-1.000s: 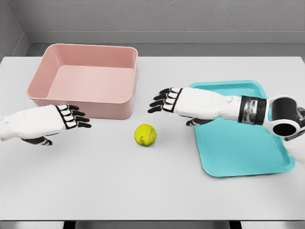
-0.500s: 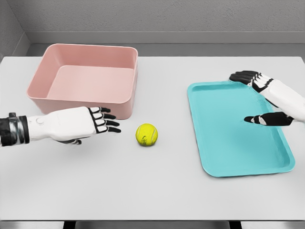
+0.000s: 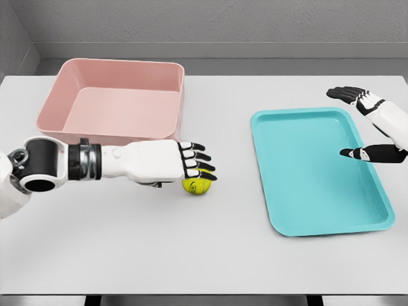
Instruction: Put the tennis from the blue tray into the pink basket with both arms
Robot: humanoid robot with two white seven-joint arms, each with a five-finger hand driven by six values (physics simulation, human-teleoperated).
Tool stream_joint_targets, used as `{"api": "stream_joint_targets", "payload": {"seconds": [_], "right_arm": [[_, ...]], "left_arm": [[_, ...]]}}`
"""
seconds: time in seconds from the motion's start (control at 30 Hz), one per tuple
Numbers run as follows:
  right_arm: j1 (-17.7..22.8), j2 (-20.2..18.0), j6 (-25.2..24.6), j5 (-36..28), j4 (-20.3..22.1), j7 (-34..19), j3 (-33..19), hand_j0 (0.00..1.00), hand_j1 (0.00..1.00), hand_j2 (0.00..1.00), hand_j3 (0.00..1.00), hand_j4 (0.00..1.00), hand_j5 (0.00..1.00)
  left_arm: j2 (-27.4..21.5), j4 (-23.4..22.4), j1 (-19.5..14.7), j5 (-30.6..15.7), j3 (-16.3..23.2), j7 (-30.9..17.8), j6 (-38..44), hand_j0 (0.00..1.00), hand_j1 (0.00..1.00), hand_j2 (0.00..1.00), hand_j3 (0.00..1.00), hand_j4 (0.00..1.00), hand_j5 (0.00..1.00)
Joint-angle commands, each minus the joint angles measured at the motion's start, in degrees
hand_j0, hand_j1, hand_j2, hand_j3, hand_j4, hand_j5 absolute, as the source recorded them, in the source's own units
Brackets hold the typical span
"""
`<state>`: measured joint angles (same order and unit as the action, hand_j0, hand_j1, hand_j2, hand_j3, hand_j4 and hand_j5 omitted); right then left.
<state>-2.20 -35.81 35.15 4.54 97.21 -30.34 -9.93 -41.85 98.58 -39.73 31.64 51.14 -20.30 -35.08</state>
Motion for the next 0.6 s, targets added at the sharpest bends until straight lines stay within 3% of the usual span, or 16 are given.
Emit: {"api": "stream_joint_targets", "payload": {"seconds": [0.0,0.13,0.57], "right_arm": [[0.0,0.04,-0.15,-0.41,-0.01,0.02,0.09,1.0,1.0,1.0,1.0,1.0,1.0],[0.0,0.04,-0.15,-0.5,-0.01,0.02,0.09,1.0,1.0,1.0,1.0,1.0,1.0],[0.0,-0.05,-0.15,-0.5,-0.01,0.11,0.09,1.0,1.0,1.0,1.0,1.0,1.0]], "left_arm": [[1.86,-1.73,0.0,-0.27,1.86,0.0,0.08,1.0,1.0,1.0,1.0,1.0,1.0],[4.15,-4.18,-2.11,-0.27,4.32,0.0,0.08,1.0,1.0,1.0,1.0,1.0,1.0],[6.26,-9.46,-3.34,-0.97,5.55,0.09,0.08,1.0,1.0,1.0,1.0,1.0,1.0]]}}
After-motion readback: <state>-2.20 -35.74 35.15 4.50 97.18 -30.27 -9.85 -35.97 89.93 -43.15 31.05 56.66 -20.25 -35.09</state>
